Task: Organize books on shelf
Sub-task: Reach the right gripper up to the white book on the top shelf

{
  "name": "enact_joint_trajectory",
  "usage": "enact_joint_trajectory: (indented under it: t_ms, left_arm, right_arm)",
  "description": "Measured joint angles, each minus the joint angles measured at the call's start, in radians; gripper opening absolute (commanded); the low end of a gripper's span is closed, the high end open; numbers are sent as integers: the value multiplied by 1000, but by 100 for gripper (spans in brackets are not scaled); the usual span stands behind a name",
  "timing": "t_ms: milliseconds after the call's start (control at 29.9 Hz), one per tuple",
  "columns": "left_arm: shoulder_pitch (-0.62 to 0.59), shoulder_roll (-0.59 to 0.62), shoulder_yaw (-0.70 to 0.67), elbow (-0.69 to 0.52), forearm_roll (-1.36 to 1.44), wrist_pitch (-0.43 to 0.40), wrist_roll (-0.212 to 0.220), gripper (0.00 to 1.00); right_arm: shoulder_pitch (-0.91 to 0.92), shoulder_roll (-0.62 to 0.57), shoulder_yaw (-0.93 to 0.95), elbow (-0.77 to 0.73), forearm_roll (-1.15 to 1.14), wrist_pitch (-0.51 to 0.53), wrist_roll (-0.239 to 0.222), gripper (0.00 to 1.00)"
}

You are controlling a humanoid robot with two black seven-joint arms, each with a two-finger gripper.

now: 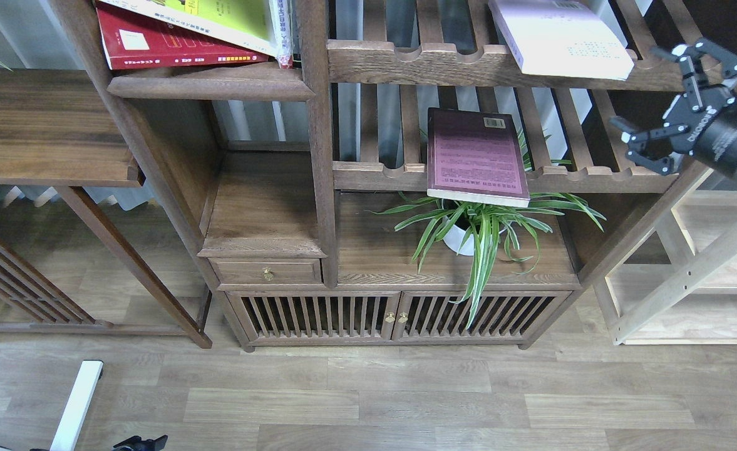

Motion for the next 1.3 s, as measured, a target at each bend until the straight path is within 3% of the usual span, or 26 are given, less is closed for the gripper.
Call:
enact_joint_trajectory:
  t_ms: [502,769,970,1137,1237,1304]
  left_arm:
    - [-6,-19,-1,13,-1,4,5,87]
    - [-5,-24,-2,25,-2,6,1,87]
    - [-6,-27,-2,30,-3,6,-1,87]
    - [-3,-26,-2,30,-3,6,-2,87]
    - [-2,-26,-2,31,-2,7,-2,87]
    - [-2,-29,-2,33,-2,8,-3,87]
  right_arm:
    - [74,113,-2,-45,-31,37,-8,95]
    - [111,163,-3,-114,-41,95,-12,73]
    - [120,193,-5,-137,-72,102,-26,47]
    - [138,195,-5,-145,-82,123,-30,42]
    - [143,193,-2,-146,-81,134,-37,29]
    - [144,191,0,-146,-78,137,-37,12]
